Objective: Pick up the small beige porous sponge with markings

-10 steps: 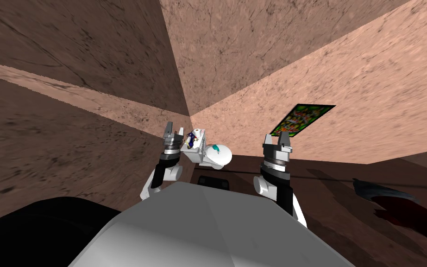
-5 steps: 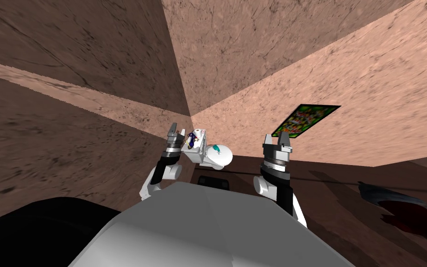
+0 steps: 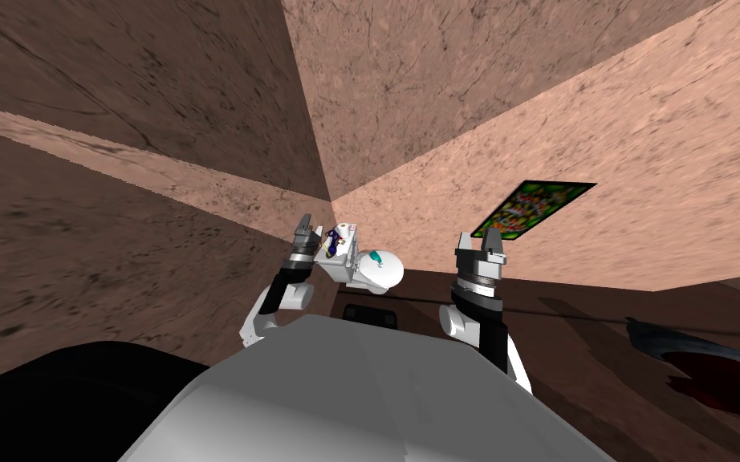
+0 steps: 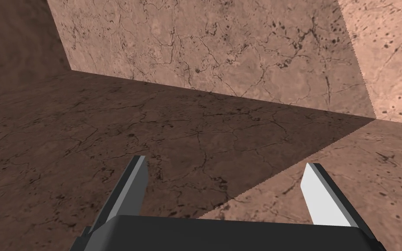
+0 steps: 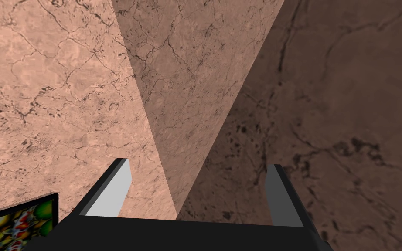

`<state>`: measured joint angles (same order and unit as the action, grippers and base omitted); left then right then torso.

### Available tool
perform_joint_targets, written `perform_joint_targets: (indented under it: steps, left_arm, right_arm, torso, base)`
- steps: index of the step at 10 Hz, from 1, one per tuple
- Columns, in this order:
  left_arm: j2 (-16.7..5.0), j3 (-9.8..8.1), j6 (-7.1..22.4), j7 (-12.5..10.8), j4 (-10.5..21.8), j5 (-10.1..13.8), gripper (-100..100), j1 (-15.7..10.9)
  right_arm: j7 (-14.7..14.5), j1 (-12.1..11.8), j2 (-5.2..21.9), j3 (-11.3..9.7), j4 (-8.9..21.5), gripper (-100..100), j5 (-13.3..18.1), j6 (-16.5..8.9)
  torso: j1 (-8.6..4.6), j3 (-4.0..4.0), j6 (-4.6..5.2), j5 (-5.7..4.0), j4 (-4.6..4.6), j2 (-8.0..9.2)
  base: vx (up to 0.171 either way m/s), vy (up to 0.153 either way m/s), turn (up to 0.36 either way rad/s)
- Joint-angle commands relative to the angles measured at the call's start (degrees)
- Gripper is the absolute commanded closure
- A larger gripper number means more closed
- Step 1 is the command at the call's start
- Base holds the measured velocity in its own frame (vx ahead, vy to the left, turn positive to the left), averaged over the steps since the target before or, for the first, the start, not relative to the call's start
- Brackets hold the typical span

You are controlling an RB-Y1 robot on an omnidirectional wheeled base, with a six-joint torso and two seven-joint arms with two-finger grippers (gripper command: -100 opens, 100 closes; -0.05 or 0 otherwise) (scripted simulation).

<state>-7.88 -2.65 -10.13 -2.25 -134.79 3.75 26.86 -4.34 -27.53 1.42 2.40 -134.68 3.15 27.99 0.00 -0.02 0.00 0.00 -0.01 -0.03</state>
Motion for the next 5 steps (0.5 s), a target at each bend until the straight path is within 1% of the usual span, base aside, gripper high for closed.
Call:
perform_joint_targets:
  steps: [1, 2, 3, 4, 5]
  left_arm:
    - [-0.6, -0.39, 2.9, 0.1, 0.3, 0.4, -100, -0.7]
    - [-0.6, -0.39, 3.2, 0.1, 0.3, 0.4, -100, -0.7]
    - [-1.2, -0.68, 5.5, 0.3, 0.6, 0.7, -100, -1.2]
    - [-1.2, -0.68, 6.0, 0.3, 0.6, 0.7, -100, -1.2]
    - [-1.8, -0.96, 8.3, 0.4, 0.8, 1.1, -100, -1.7]
  right_arm:
    - [0.0, 0.0, 0.0, 0.0, 0.0, 0, 0.0, 0.0]
    - [0.0, 0.0, 0.0, 0.0, 0.0, 0, 0.0, 0.0]
    - [0.0, 0.0, 0.0, 0.0, 0.0, 0, 0.0, 0.0]
    - [0.0, 0.0, 0.0, 0.0, 0.0, 0, 0.0, 0.0]
    - [0.0, 0.0, 0.0, 0.0, 0.0, 0, 0.0, 0.0]
  torso:
    - [0.00, 0.00, 0.00, 0.00, 0.00, 0.00]
    - [0.01, -0.01, 0.00, 0.00, 0.00, -0.01]
    - [0.00, 0.00, 0.00, 0.00, 0.00, -0.01]
    - [0.01, -0.01, 0.00, 0.00, 0.00, -0.01]
    - [0.00, 0.00, 0.00, 0.00, 0.00, -0.01]
  base:
    - [0.010, 0.001, 0.023]
    - [0.008, 0.001, 0.007]
    - [0.010, 0.001, 0.014]
    - [0.009, 0.000, 0.007]
    - [0.011, 0.001, 0.014]
